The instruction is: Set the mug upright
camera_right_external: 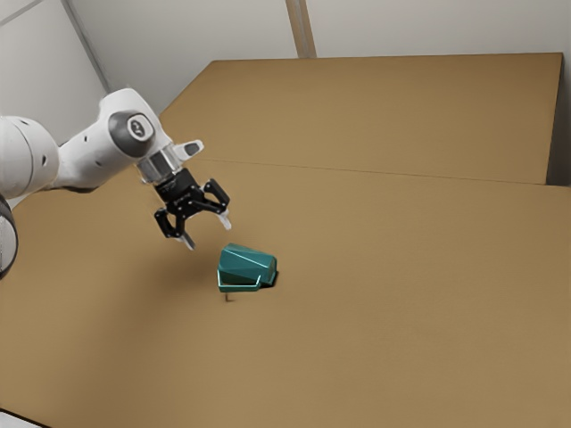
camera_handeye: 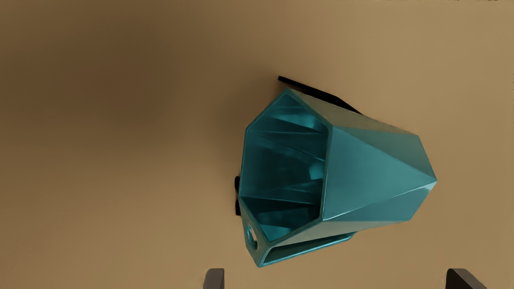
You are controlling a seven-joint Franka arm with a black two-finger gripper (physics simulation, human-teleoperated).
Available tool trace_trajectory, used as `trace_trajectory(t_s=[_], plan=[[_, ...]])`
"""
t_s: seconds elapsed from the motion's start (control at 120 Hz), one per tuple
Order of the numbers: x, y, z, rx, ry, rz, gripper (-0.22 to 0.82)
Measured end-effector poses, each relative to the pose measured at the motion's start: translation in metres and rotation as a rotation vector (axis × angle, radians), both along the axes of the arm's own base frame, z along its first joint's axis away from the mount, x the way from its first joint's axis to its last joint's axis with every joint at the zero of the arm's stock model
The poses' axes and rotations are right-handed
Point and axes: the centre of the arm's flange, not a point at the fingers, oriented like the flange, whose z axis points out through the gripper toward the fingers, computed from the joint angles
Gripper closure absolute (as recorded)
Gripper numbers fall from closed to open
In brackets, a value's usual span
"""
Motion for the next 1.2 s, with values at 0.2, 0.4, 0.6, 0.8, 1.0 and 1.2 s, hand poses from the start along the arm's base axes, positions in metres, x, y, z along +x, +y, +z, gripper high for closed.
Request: trace_trajectory(t_s=[0.2,0.4,0.6,0.8,1.0,1.2], plan=[[0.007,0.009,-0.026,-0.064,0.010,0.057,0.00],[0.013,0.005,-0.047,-0.131,0.007,0.099,0.00],[0.016,-0.004,-0.066,-0.195,0.014,0.133,0.00],[0.016,-0.010,-0.076,-0.237,0.021,0.155,0.08],[0.018,-0.019,-0.075,-0.247,0.019,0.138,0.50],[0.024,-0.026,-0.065,-0.241,-0.001,0.119,0.63]])
